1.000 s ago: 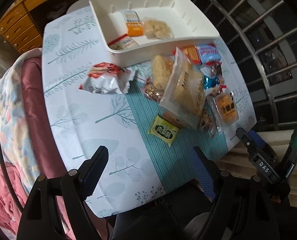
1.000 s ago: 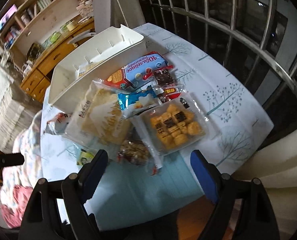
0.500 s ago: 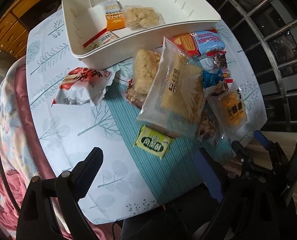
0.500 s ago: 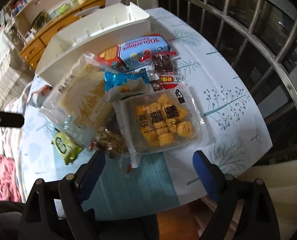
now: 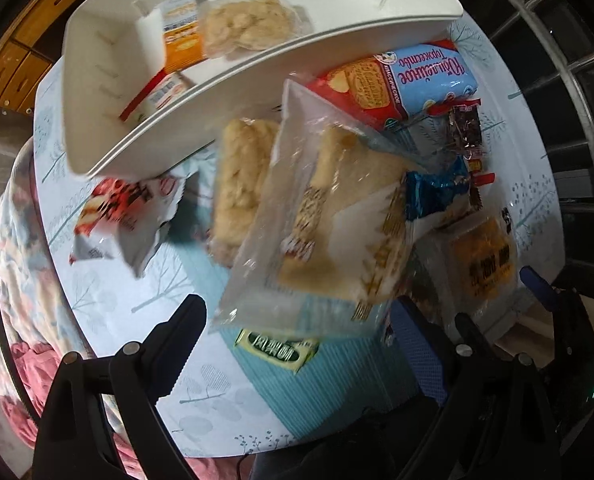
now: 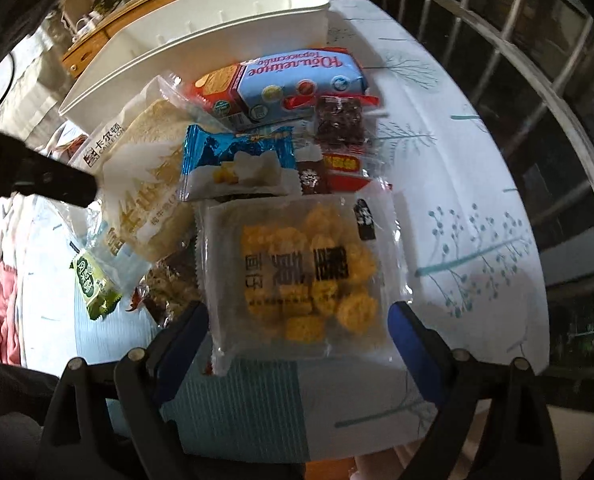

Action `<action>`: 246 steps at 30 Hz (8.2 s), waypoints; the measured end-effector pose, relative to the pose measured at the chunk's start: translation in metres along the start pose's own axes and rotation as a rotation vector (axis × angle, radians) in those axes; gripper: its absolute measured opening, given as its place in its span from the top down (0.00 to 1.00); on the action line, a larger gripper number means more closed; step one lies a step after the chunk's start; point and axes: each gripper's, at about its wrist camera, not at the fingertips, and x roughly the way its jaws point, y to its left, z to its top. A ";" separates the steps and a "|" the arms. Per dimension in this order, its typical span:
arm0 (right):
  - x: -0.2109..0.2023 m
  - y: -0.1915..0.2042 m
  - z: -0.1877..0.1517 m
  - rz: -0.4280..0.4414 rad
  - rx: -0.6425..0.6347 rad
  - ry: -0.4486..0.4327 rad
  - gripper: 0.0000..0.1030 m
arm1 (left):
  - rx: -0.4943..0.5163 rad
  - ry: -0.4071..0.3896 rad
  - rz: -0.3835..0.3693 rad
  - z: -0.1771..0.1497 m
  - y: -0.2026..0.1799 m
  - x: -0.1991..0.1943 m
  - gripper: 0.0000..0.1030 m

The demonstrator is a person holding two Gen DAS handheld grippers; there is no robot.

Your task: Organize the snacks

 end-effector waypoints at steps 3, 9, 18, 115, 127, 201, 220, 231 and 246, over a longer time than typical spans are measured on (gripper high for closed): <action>0.004 -0.001 0.004 0.014 -0.028 0.002 0.08 | 0.014 0.018 0.028 0.011 -0.013 0.008 0.09; 0.011 -0.005 0.010 0.044 -0.059 0.001 0.07 | 0.032 0.042 0.115 0.027 -0.031 0.024 0.06; 0.022 -0.013 0.018 0.078 -0.053 -0.018 0.04 | 0.049 0.083 0.191 0.049 -0.048 0.051 0.01; -0.075 0.099 0.189 0.113 -0.139 -0.421 0.19 | -0.179 -0.450 -0.196 0.055 0.137 -0.188 0.93; -0.038 0.083 0.212 0.161 -0.096 -0.303 0.14 | -0.280 -0.359 -0.246 0.077 0.134 -0.146 0.85; 0.008 0.002 -0.027 0.299 0.901 0.342 0.17 | -0.947 -0.008 -0.367 -0.181 0.228 0.036 0.12; 0.074 0.027 0.000 0.216 0.726 0.631 0.35 | -1.171 0.169 -0.362 -0.143 0.245 0.103 0.01; 0.089 0.035 0.023 0.149 0.633 0.677 0.39 | -1.238 0.238 -0.315 -0.124 0.250 0.118 0.00; 0.071 0.063 0.017 0.118 0.606 0.609 0.46 | -1.268 0.240 -0.265 -0.116 0.245 0.113 0.00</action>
